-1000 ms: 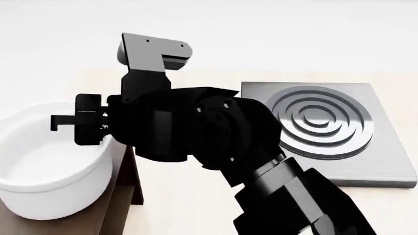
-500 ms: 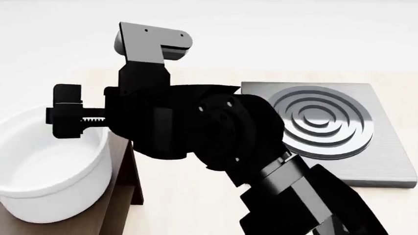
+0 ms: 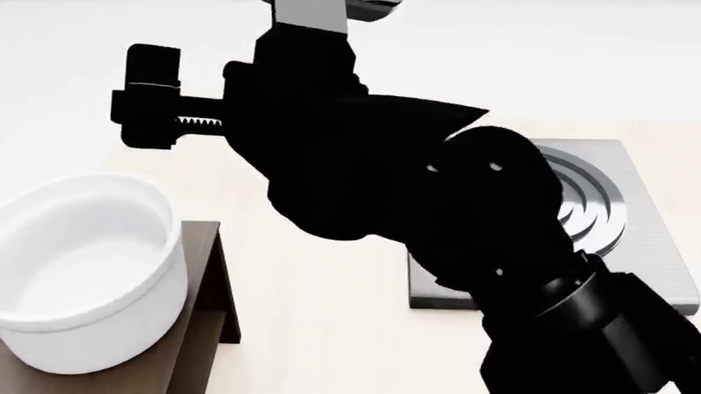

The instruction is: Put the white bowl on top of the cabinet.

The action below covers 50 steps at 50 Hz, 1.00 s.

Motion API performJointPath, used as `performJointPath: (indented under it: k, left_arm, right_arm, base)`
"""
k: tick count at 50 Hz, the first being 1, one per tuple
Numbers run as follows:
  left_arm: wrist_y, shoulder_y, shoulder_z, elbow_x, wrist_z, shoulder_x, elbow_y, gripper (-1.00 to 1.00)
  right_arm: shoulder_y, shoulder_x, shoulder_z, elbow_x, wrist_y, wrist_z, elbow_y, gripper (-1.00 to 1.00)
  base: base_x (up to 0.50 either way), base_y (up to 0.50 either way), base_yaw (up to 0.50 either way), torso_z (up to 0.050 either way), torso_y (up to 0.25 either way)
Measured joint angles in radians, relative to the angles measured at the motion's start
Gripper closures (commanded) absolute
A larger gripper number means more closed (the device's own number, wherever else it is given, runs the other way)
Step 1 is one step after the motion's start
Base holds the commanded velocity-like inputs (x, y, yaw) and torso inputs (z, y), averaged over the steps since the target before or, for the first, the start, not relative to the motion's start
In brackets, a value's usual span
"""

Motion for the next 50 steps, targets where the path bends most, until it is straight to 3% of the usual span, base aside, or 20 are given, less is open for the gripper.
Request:
performJointPath:
  k: [50]
  left_arm:
    - [-0.011, -0.009, 0.010, 0.012, -0.008, -0.004, 0.000, -1.00]
  right_arm:
    - [-0.021, 0.297, 0.236, 0.095, -0.119, 0.302, -0.502, -1.00]
  base:
    - [0.00, 0.00, 0.00, 0.000, 0.000]
